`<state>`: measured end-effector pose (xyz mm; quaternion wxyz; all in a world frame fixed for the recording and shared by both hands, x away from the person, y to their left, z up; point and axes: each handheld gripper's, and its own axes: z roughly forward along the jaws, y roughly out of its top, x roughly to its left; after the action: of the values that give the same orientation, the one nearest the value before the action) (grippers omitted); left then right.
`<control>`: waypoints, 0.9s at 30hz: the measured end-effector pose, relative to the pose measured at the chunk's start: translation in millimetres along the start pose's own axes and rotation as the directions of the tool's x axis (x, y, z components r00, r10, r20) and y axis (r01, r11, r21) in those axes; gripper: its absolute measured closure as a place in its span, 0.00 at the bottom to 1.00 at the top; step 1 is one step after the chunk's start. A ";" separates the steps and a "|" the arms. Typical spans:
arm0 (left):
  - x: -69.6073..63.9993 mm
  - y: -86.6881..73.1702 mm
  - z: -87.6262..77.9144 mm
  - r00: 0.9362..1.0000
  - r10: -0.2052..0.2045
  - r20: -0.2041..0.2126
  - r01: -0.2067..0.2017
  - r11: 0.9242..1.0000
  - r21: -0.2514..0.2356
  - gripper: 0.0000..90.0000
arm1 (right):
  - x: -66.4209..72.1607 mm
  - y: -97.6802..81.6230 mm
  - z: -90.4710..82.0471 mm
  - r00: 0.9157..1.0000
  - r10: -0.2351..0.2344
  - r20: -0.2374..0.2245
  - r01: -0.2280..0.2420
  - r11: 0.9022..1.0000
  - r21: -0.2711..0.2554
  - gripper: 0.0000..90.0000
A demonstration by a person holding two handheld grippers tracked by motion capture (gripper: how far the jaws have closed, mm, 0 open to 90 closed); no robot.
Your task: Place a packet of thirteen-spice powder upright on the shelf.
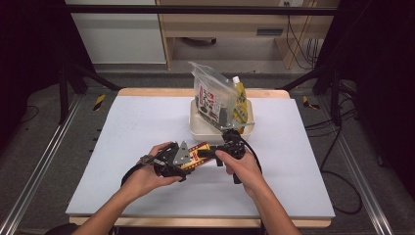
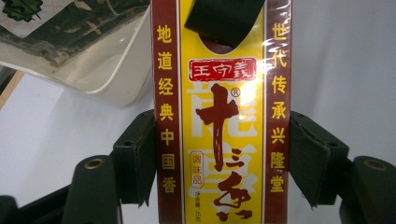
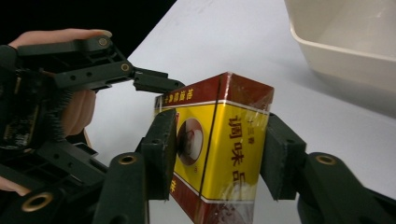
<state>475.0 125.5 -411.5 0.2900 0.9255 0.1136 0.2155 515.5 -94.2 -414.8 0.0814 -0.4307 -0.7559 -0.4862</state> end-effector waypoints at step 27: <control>26.4 -54.0 -15.4 0.950 -0.302 -0.078 0.298 0.953 -0.053 0.08 | 14.9 5.0 -115.3 0.890 -0.053 0.453 0.091 0.994 -0.062 0.76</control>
<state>486.5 185.4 -422.9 0.3328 0.8815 0.2608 0.2104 475.8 -177.7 -344.1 -0.1318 -0.5064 -0.7491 -0.4063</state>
